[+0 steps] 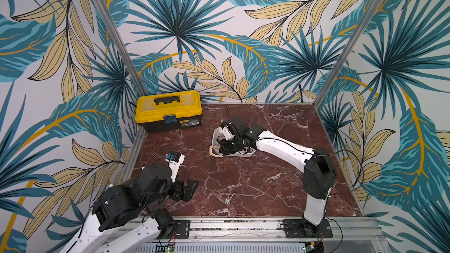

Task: Put the watch into the storage box
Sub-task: Place the watch in the storage box.

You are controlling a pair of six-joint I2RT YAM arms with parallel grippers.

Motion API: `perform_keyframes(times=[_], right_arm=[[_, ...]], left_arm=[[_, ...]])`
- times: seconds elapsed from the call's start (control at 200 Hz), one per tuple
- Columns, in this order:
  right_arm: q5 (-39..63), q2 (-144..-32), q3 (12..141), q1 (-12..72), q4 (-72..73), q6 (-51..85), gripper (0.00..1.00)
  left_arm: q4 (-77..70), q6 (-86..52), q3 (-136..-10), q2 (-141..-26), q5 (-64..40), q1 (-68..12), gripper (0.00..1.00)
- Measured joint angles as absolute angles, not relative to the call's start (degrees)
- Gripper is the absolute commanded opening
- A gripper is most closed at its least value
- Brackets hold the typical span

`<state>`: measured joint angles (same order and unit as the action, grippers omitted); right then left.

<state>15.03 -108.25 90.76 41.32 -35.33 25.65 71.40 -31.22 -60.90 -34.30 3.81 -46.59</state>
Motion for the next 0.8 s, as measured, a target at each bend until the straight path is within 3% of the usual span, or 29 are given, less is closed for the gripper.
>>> perform_keyframes(times=[0.22,0.801], right_arm=[[15.1,-108.3,90.8,35.1,-36.1,25.6,0.00],[16.2,-119.7,97.5,34.2,-35.9,24.8,0.00]], left_arm=[[69.5,-30.3,-60.8,-36.0,2.8,-46.6,1.00],[68.3,-30.0,-59.8,-35.9,2.4,-46.6,1.00]])
